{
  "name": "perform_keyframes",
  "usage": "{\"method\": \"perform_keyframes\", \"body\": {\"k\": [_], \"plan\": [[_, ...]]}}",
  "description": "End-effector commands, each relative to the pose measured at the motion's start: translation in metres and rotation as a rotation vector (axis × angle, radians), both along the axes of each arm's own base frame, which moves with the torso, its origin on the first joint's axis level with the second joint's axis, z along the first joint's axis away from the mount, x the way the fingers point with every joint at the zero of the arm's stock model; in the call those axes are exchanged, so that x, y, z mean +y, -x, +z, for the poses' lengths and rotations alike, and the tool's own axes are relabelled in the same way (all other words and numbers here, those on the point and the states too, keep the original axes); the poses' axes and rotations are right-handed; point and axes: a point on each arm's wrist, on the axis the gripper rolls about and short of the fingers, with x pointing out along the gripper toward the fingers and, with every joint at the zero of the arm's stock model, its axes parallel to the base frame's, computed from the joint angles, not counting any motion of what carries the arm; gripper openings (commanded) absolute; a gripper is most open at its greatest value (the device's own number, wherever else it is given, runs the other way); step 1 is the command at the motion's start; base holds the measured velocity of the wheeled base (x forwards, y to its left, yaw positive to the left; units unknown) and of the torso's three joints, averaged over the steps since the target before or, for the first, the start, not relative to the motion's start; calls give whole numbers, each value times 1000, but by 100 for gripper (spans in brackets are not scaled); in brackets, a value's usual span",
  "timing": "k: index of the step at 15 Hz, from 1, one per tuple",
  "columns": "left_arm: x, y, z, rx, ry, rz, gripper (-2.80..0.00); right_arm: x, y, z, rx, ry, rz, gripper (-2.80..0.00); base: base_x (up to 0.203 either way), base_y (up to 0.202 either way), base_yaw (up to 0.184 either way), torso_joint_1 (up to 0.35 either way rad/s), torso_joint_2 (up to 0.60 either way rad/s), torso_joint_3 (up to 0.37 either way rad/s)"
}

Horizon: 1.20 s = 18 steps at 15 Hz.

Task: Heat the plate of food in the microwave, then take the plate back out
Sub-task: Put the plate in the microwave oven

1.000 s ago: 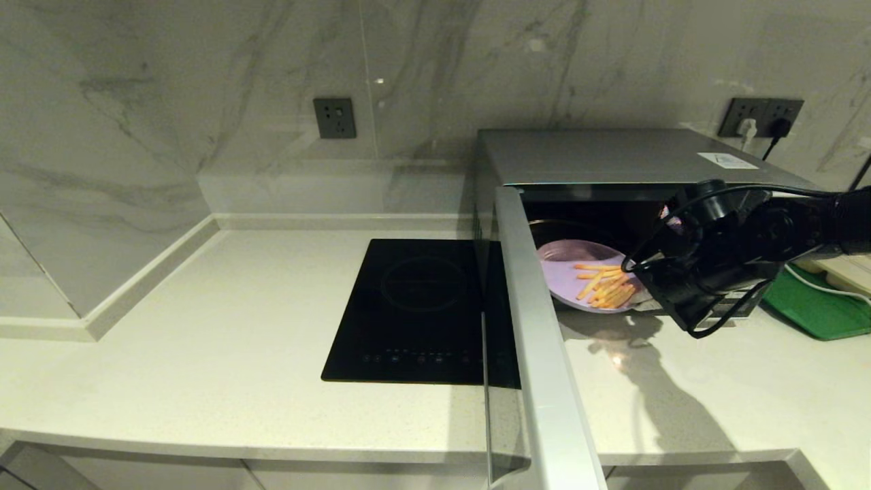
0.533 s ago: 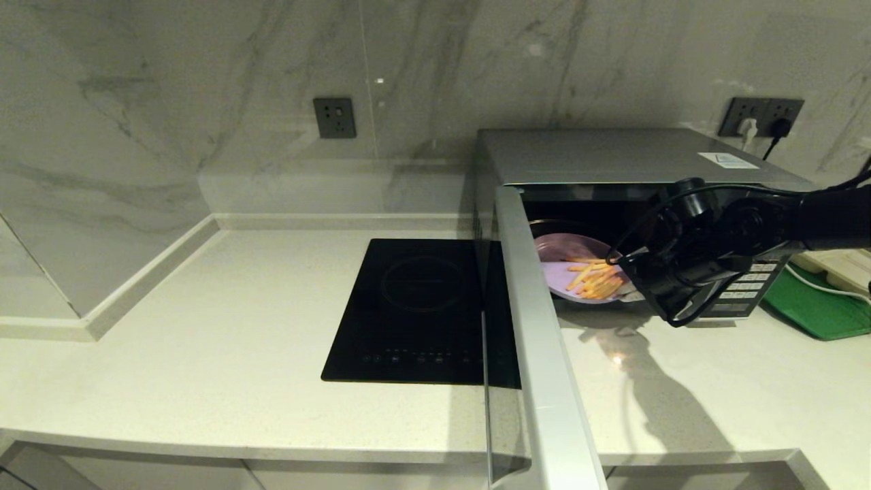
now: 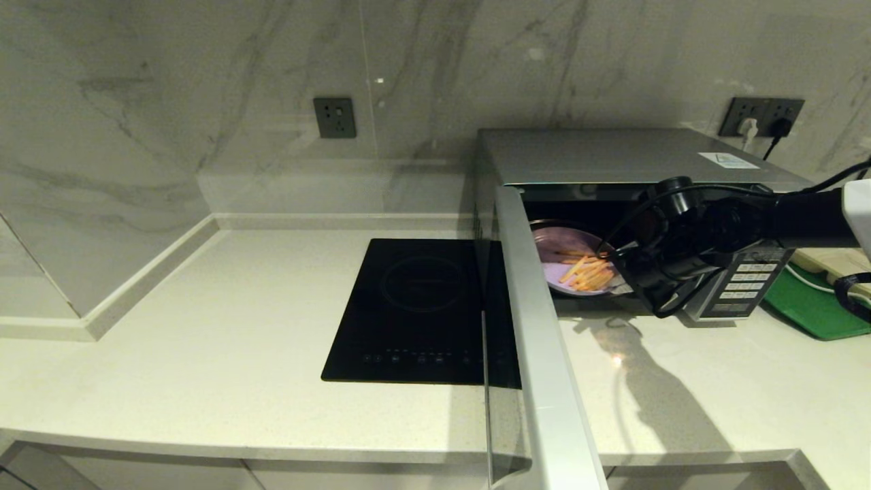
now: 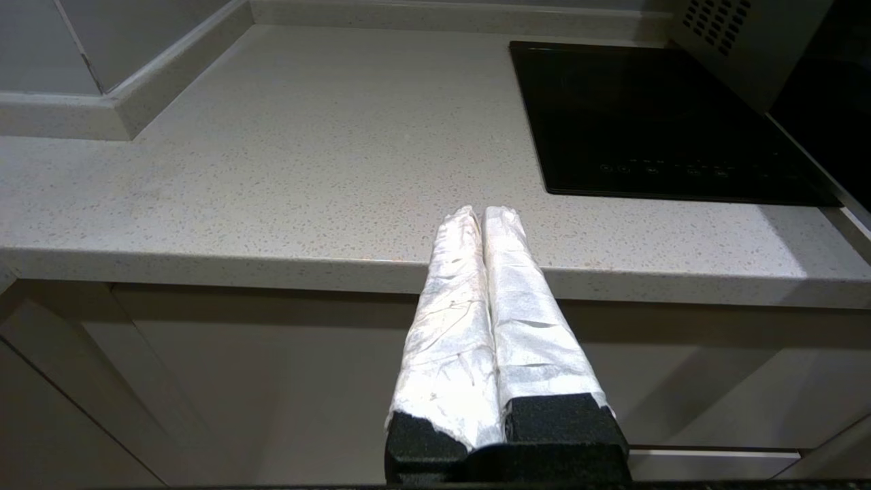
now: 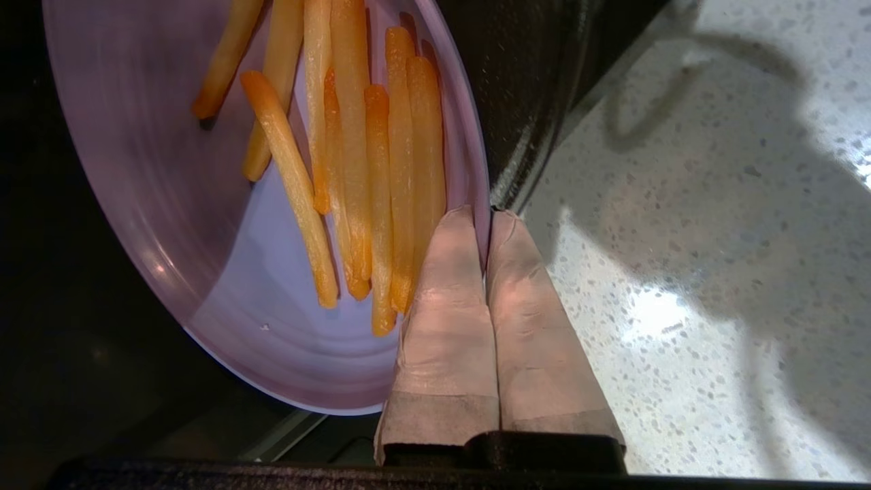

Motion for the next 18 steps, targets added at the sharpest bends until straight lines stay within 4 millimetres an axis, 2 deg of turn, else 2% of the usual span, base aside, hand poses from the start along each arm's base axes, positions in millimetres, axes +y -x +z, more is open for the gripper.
{"method": "perform_keyframes", "body": {"k": [1,10,18], "plan": [[0,0,0,0,1,0,-280,1,-7,-6,6,-3,-4,-280,0,0,0,0,0,0],[0,0,0,0,1,0,-280,1,-17,-2,-33,-2,-10,-280,0,0,0,0,0,0],[0,0,0,0,1,0,-280,-1,-21,-12,-11,20,-28,-280,0,0,0,0,0,0]]}}
